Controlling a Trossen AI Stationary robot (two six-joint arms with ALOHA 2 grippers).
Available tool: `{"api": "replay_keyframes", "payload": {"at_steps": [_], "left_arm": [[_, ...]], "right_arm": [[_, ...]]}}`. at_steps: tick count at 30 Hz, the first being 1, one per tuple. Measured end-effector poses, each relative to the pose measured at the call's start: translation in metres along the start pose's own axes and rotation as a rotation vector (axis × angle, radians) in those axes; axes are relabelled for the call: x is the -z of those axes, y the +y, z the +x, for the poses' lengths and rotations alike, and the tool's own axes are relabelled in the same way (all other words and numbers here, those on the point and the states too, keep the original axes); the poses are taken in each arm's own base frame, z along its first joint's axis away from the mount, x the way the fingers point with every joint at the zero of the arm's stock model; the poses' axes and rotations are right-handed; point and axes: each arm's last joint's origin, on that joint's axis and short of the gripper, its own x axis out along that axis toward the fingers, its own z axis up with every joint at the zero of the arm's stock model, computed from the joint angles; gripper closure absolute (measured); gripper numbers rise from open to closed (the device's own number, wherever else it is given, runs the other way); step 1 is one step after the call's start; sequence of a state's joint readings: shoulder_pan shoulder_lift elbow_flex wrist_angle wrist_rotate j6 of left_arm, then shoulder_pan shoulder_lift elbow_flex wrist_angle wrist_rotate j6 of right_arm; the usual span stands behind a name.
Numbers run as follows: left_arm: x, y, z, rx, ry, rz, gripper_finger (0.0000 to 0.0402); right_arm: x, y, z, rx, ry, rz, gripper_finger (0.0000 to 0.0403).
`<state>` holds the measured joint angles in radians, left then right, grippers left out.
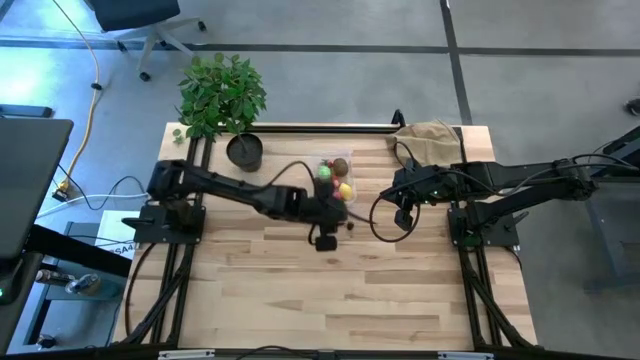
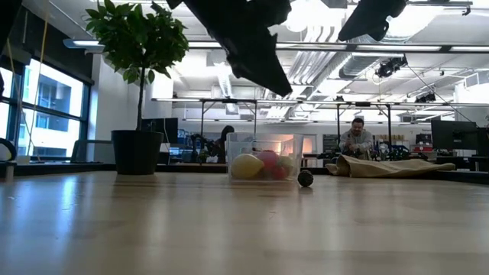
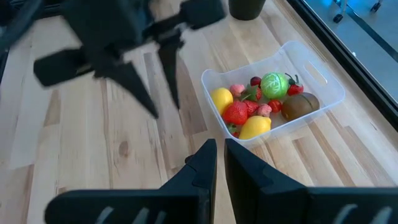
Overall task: Pick and placing Produce into tupperware
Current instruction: Put the blackberry into the transparent bin
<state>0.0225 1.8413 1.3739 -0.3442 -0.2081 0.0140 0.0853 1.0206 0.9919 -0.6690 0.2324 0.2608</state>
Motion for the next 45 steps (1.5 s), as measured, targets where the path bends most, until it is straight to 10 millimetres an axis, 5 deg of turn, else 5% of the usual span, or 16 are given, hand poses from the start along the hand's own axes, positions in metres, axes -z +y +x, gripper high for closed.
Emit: {"api": "replay_keyframes", "payload": {"at_steps": [6, 19, 27, 45], "left_arm": [[0.008, -0.023, 0.027, -0.019, -0.007, -0.036, 0.0291], [0.028, -0.039, 0.084, -0.002, -0.029, -0.120, 0.0291], [0.030, -0.038, 0.085, -0.068, -0.019, -0.126, 0.0284], [0.039, -0.037, 0.094, -0.153, 0.005, -0.161, 0.0172]], "right_arm": [[0.000, 0.000, 0.000, 0.000, 0.001, 0.000, 0.0379], [0.000, 0.000, 0.000, 0.001, 0.001, 0.000, 0.0379], [0.000, 0.000, 0.000, 0.000, 0.001, 0.000, 0.0379], [0.000, 0.000, 0.000, 0.000, 0.000, 0.000, 0.0379]]}}
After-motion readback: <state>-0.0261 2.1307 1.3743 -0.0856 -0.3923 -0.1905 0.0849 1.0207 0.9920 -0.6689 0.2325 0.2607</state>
